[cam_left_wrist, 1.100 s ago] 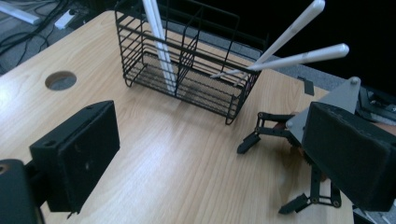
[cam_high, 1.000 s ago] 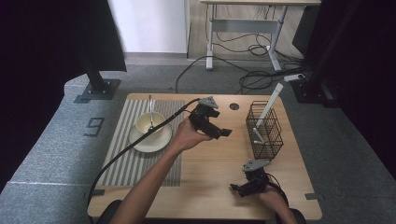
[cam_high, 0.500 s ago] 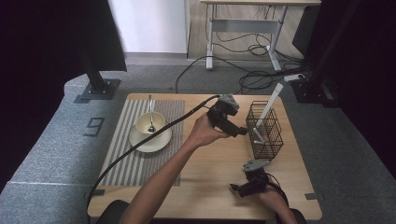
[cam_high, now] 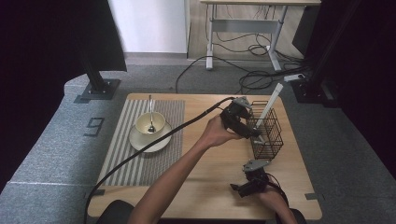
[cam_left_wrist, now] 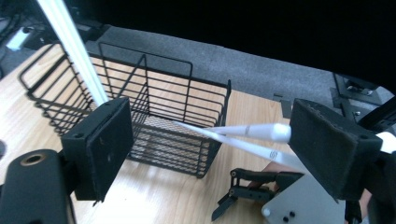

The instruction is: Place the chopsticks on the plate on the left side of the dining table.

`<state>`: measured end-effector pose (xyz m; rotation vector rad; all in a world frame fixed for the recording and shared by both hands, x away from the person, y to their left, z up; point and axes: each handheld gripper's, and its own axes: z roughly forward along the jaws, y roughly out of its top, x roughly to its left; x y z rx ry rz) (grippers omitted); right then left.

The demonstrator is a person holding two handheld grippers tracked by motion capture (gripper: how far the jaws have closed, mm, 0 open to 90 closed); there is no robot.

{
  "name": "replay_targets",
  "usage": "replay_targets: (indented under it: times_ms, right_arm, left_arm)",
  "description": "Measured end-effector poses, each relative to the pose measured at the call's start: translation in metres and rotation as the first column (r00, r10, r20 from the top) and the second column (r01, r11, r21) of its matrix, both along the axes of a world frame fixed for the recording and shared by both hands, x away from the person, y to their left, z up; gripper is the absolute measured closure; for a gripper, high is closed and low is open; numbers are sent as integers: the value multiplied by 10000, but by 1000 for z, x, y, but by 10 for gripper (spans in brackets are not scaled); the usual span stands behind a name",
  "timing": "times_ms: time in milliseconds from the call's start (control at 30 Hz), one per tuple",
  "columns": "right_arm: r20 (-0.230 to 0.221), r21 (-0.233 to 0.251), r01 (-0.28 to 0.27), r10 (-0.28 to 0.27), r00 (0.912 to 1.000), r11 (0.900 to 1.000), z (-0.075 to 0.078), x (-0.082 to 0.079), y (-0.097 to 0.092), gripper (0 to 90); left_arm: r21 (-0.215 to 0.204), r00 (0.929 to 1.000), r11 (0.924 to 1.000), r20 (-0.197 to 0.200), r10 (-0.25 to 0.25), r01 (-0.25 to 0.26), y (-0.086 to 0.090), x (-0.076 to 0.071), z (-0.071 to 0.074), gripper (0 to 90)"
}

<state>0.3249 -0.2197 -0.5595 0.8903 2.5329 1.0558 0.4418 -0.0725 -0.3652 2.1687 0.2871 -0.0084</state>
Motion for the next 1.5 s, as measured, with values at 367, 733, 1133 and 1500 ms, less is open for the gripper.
replay_targets:
  times_ms: [367, 733, 1133, 1500]
  right_arm:
    - [12, 1, 3, -3, 10000, 10000, 0, 0, 0, 0]
    - [3, -4, 26, -26, 10000, 10000, 0, 0, 0, 0]
    - [-1, -6, 21, -21, 10000, 10000, 0, 0, 0, 0]
    - [-11, -9, 16, -16, 10000, 10000, 0, 0, 0, 0]
  left_arm:
    - [708, 9973, 9971, 657, -317, 271, -16, -6, -10, 398]
    - [787, 9929, 9963, 1110, -434, 348, -15, -10, -10, 706]
    - [389, 9958, 9984, 803, -447, 417, -14, -7, -8, 831]
    - [-107, 9971, 9988, 605, -461, 468, 2, -8, 11, 832]
